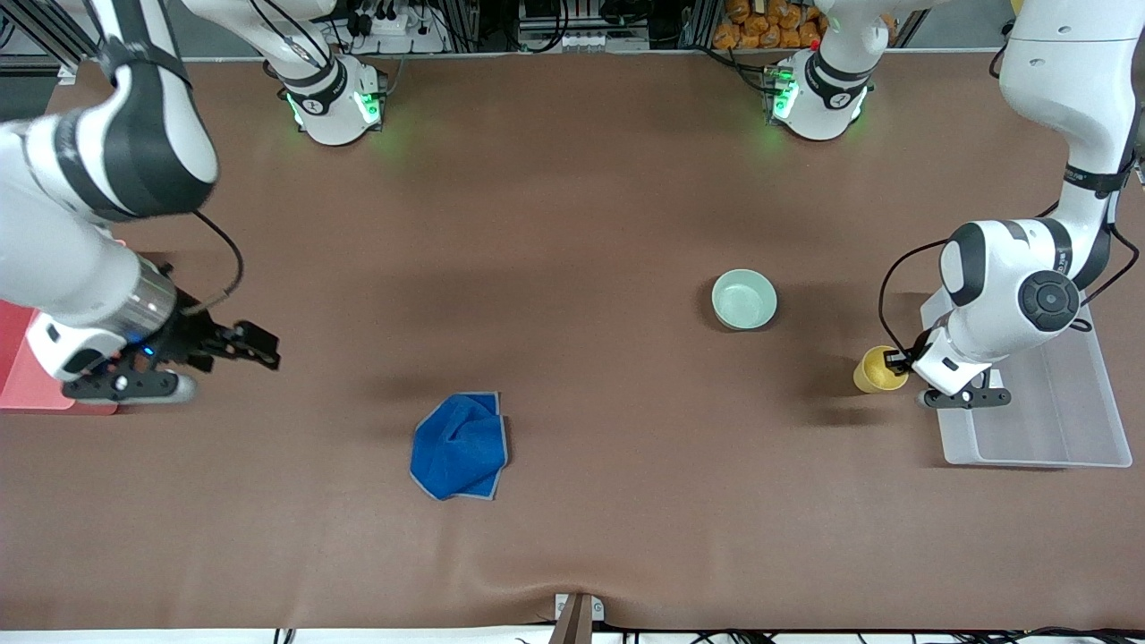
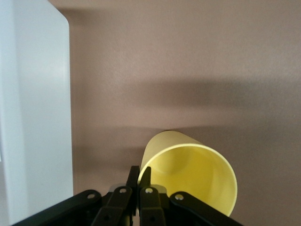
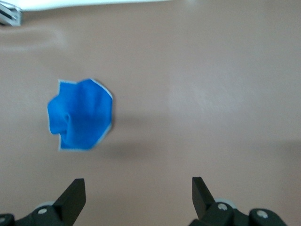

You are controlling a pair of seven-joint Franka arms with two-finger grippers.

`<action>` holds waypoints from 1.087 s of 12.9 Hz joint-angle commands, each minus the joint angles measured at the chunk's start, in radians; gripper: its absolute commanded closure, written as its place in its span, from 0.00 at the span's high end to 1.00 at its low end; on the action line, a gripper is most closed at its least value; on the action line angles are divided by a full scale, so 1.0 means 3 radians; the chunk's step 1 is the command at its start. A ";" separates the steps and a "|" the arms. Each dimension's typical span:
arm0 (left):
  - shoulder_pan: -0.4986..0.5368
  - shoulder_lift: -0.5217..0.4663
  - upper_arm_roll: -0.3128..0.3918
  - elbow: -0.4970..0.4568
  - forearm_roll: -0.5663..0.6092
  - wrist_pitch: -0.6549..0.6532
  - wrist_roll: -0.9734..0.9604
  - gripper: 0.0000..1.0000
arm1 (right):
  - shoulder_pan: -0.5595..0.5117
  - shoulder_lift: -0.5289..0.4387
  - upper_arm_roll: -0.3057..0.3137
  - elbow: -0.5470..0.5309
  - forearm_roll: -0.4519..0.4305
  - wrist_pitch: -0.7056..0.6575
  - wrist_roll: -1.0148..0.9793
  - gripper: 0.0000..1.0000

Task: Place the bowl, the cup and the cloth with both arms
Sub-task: 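Lower the right gripper onto the blue cloth while the left gripper carries the cup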

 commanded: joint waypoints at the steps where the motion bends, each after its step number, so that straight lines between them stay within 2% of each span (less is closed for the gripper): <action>1: 0.0031 -0.0219 0.0076 0.0049 0.0041 -0.0130 0.0021 0.00 | 0.0231 0.0309 -0.0023 0.0234 0.0047 0.0348 -0.0002 1.00; 3: 0.0103 -0.0276 0.0077 0.0385 0.0015 -0.0624 0.0036 0.00 | 0.0288 0.0488 -0.0023 0.0240 0.0052 0.0767 -0.0007 1.00; 5: 0.0113 -0.0281 0.0071 0.0850 -0.0071 -0.1217 0.0051 0.00 | 0.0344 0.0652 -0.0023 0.0240 0.0037 0.0947 -0.0017 1.00; 7: 0.0235 -0.0256 0.0087 0.1239 -0.0214 -0.1597 0.0112 0.00 | 0.0365 0.0851 -0.0023 0.0240 0.0037 0.1334 -0.0017 1.00; 9: 0.0383 -0.0236 0.0132 0.1343 -0.0372 -0.1665 0.0428 0.00 | 0.0365 0.1036 -0.0023 0.0240 0.0016 0.1764 -0.0017 1.00; 11: 0.0430 -0.0185 0.0321 0.1358 -0.0511 -0.1665 0.0786 0.00 | 0.0401 0.1189 -0.0028 0.0240 0.0006 0.2127 -0.0017 1.00; 12: 0.0430 -0.0098 0.0413 0.1439 -0.0537 -0.1665 0.0859 0.00 | 0.0477 0.1281 -0.0028 0.0240 0.0001 0.2276 -0.0017 1.00; 14: 0.0440 0.0137 0.0440 0.1588 -0.0552 -0.1635 0.0921 0.00 | 0.0625 0.1496 -0.0033 0.0240 -0.0009 0.2679 0.0003 1.00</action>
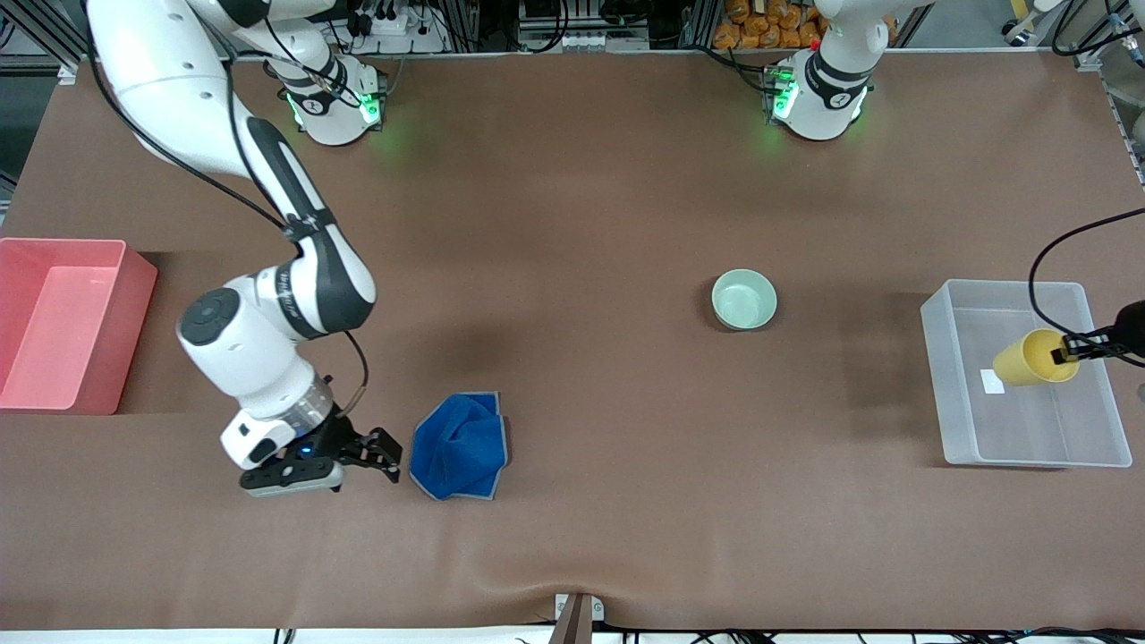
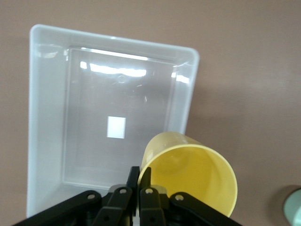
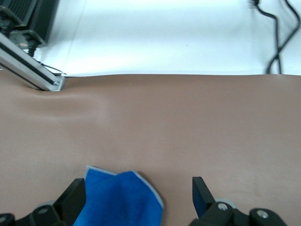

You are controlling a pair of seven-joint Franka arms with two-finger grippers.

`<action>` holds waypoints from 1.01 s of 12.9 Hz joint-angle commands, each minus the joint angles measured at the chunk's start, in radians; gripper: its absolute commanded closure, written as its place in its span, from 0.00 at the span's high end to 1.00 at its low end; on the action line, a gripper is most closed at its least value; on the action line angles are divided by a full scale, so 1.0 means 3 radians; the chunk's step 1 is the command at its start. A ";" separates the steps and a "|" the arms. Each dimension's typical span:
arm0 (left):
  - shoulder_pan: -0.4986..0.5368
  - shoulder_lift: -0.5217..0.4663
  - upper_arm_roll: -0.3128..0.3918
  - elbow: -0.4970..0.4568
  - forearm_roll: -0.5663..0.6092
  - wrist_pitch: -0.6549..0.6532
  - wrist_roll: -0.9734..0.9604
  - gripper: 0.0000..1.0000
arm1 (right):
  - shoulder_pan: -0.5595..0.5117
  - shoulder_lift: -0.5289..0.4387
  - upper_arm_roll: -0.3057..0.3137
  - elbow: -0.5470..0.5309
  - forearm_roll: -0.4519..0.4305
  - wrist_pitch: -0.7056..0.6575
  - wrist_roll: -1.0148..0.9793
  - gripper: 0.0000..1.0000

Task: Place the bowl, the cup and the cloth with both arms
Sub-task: 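Lower the right gripper onto the blue cloth while the left gripper carries the cup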

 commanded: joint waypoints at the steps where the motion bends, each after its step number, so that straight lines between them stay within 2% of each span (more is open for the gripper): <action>1: -0.0022 0.0362 0.0016 0.0297 -0.0066 0.0017 0.0066 0.00 | 0.0219 0.0323 -0.0035 0.0134 -0.0009 0.0434 0.0010 1.00; 6: 0.0055 0.0674 0.0016 0.0292 -0.0219 0.0441 0.0316 0.00 | 0.0418 0.0737 -0.0071 0.0247 -0.0075 0.0905 0.0000 1.00; 8: 0.0076 0.0756 0.0016 0.0287 -0.0224 0.0595 0.0322 0.00 | 0.0535 0.0865 -0.0223 0.0257 -0.0096 0.1131 0.0000 1.00; 11: 0.0065 0.0869 0.0016 0.0292 -0.0225 0.0682 0.0322 0.00 | 0.0786 0.0967 -0.0535 0.0344 -0.0091 0.1142 0.0000 1.00; 13: 0.0065 0.0961 0.0011 0.0287 -0.0225 0.0927 0.0322 0.00 | 0.0812 0.0998 -0.0557 0.0349 -0.0096 0.1142 0.0000 1.00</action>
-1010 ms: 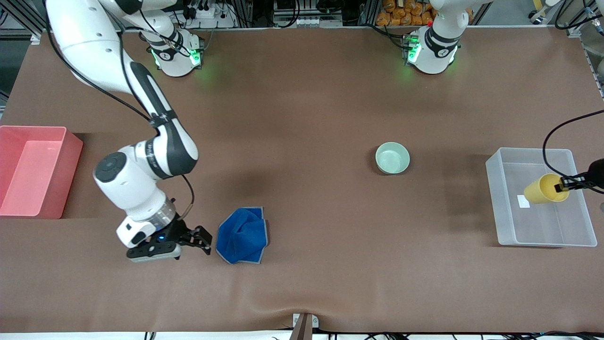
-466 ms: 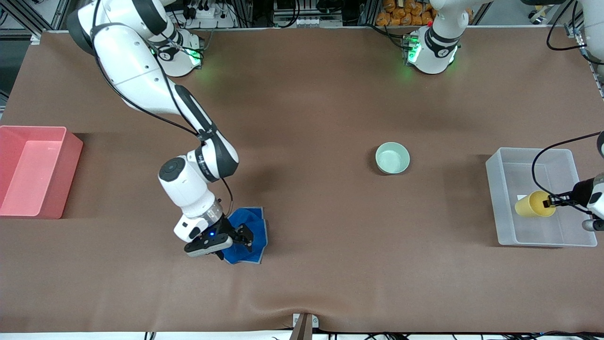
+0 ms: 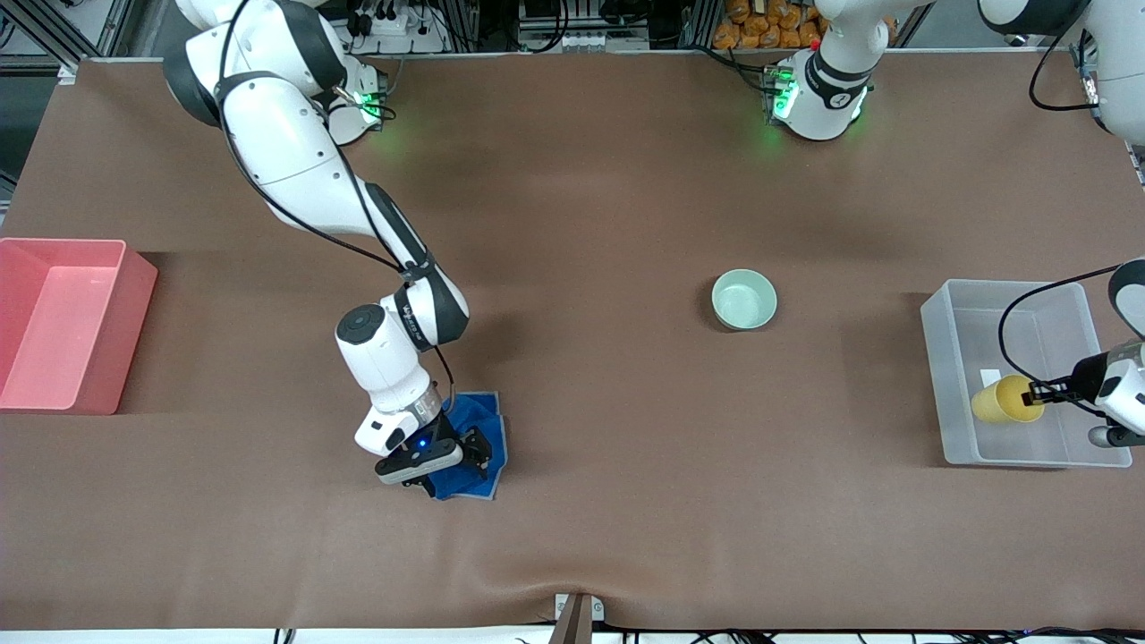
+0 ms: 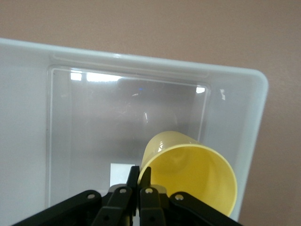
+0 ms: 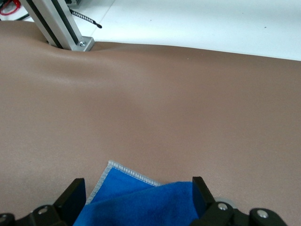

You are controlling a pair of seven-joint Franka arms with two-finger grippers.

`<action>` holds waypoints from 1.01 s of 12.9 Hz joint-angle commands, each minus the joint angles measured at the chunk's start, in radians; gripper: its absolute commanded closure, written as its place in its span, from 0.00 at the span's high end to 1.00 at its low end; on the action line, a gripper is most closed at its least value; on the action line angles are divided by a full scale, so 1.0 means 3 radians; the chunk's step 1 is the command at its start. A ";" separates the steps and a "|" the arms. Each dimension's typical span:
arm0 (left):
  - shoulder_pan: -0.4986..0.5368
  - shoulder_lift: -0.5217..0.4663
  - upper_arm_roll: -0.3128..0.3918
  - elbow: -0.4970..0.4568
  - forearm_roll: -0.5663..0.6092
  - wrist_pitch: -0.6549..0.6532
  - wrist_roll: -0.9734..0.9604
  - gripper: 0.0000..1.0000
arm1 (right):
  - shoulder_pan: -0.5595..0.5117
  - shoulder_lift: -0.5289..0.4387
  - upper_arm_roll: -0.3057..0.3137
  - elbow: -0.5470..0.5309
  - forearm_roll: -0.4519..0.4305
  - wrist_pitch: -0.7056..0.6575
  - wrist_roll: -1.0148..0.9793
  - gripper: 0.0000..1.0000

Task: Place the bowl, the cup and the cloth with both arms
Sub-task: 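Grasp the blue cloth with the right gripper while the left gripper releases the cup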

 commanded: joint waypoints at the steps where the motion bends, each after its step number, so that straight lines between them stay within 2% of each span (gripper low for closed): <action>1: 0.0005 0.0165 0.0002 0.0081 -0.0077 0.0266 0.0075 0.00 | 0.0070 0.0126 -0.0087 0.0155 -0.0041 0.0015 0.0037 1.00; 4: 0.0000 0.0258 0.0002 0.0081 -0.0082 0.0349 0.0075 0.00 | 0.0121 0.0182 -0.0097 0.0155 -0.0040 0.0101 0.0037 1.00; 5: 0.0005 0.0273 0.0002 0.0076 -0.0102 0.0359 0.0075 0.00 | 0.0116 0.0218 -0.0097 0.0155 -0.0041 0.0168 0.0037 0.81; 6: 0.0005 0.0283 -0.0003 0.0081 -0.0123 0.0364 0.0080 0.00 | 0.0111 0.0243 -0.0097 0.0150 -0.0035 0.0184 0.0037 0.44; 7: 0.0005 0.0288 -0.0003 0.0081 -0.0128 0.0364 0.0080 0.00 | 0.0091 0.0243 -0.0097 0.0155 -0.0035 0.0184 0.0037 0.24; 8: 0.0005 0.0304 0.0002 0.0086 -0.0138 0.0364 0.0080 0.20 | 0.0080 0.0243 -0.0097 0.0155 -0.0035 0.0184 0.0037 0.12; 9: -0.0015 0.0294 0.0002 0.0096 -0.0128 0.0359 0.0085 0.46 | 0.0080 0.0243 -0.0097 0.0150 -0.0040 0.0184 0.0037 0.00; 10: -0.0011 0.0263 0.0007 0.0106 -0.0098 0.0344 0.0080 0.67 | 0.0085 0.0238 -0.0097 0.0155 -0.0035 0.0184 0.0037 0.00; 11: -0.0021 0.0212 0.0007 0.0112 -0.0087 0.0329 0.0075 0.96 | 0.0090 0.0218 -0.0097 0.0150 -0.0030 0.0184 0.0037 0.00; 12: -0.0036 0.0141 0.0012 0.0112 -0.0087 0.0313 0.0065 1.00 | 0.0075 0.0167 -0.0102 0.0145 -0.0030 0.0174 0.0037 0.00; 13: -0.0031 0.0085 0.0017 0.0112 -0.0082 0.0232 0.0065 1.00 | 0.0090 0.0116 -0.0194 0.0134 -0.0030 0.0158 0.0037 0.00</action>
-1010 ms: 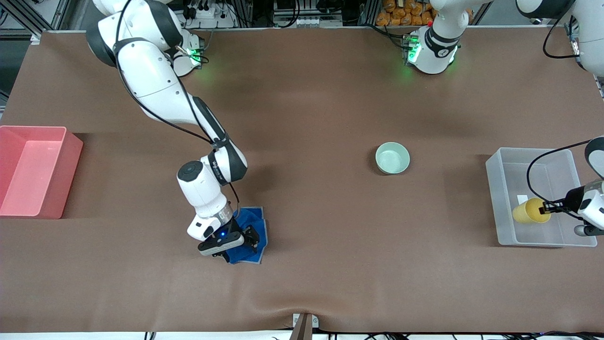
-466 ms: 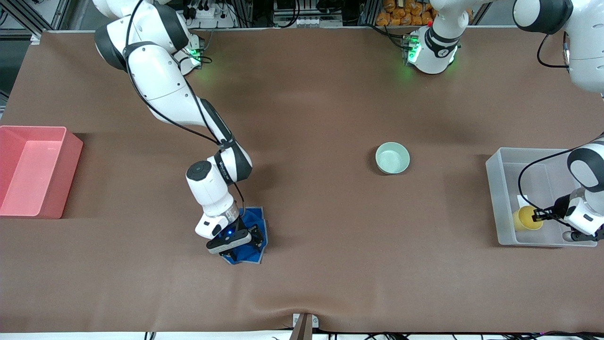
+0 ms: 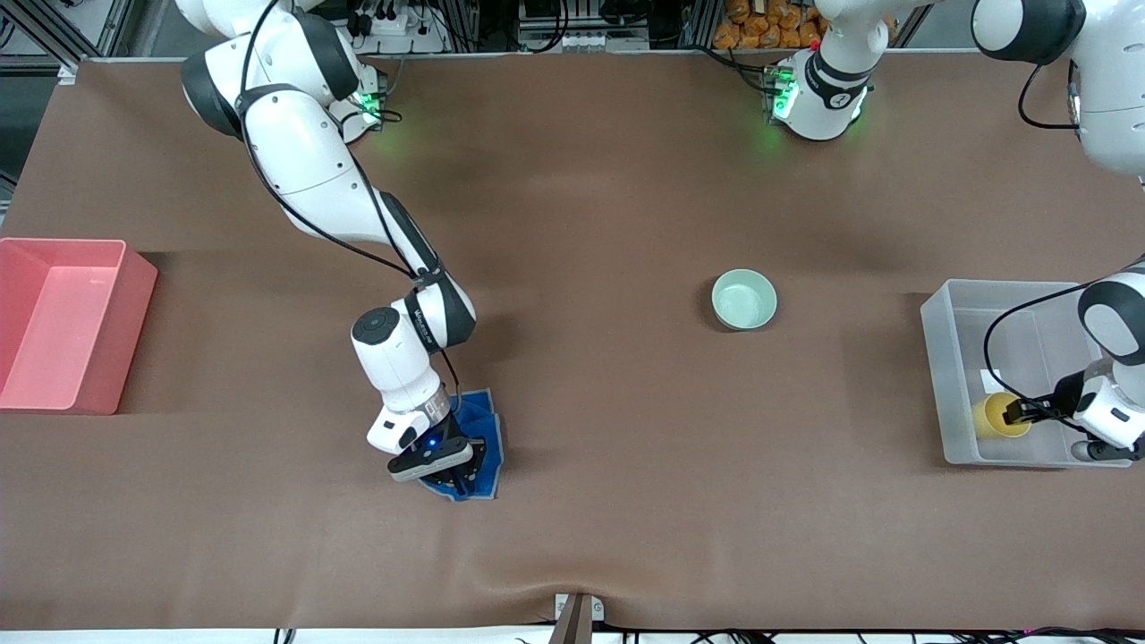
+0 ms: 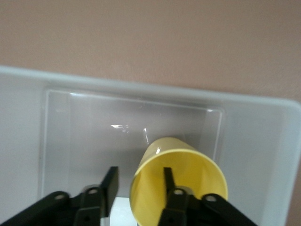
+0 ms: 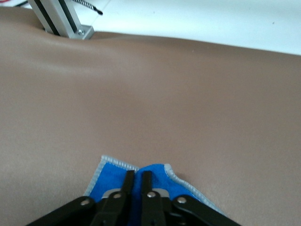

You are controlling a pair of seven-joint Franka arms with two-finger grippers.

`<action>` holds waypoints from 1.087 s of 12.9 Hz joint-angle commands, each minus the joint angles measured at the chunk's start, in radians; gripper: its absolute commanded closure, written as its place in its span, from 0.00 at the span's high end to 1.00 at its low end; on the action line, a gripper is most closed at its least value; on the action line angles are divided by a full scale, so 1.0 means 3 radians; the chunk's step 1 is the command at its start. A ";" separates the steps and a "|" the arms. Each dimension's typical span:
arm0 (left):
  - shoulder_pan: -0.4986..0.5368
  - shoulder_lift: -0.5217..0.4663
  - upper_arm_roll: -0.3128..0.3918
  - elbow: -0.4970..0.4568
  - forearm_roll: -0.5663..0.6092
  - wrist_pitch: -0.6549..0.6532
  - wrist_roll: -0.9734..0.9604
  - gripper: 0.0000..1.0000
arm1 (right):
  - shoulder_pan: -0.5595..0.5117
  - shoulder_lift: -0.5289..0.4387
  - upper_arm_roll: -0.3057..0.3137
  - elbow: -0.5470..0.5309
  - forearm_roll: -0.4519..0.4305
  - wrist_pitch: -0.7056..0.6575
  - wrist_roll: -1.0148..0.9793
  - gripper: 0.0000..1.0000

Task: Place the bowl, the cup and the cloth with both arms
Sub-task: 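Grasp the blue cloth with the right gripper while the left gripper releases the cup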

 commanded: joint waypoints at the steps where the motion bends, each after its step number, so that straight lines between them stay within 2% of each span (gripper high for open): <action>1: -0.0022 -0.0221 0.0023 0.0010 -0.0030 -0.0217 0.0063 1.00 | 0.0051 -0.0093 -0.0210 0.0031 -0.0023 -0.0021 0.0039 0.00; 4: -0.0032 -0.0477 0.0018 0.0010 0.0016 -0.0564 0.0022 1.00 | 0.0046 -0.0328 -0.0246 -0.0035 -0.0022 -0.0332 0.0044 0.00; 7: -0.0241 -0.0738 0.0003 -0.0071 0.0052 -0.0923 -0.0482 1.00 | 0.0138 -0.0594 -0.0450 -0.0035 -0.0022 -0.0955 0.0039 0.00; 10: -0.0472 -0.1039 -0.0053 -0.0495 0.0267 -0.0939 -0.0856 1.00 | 0.0246 -0.0941 -0.0640 -0.0030 -0.0028 -0.1650 0.0034 0.00; 14: -0.0508 -0.1336 -0.0426 -0.0981 0.0272 -0.0939 -0.1383 1.00 | 0.0200 -0.1545 -0.0645 -0.0035 -0.0022 -0.2652 0.0039 0.00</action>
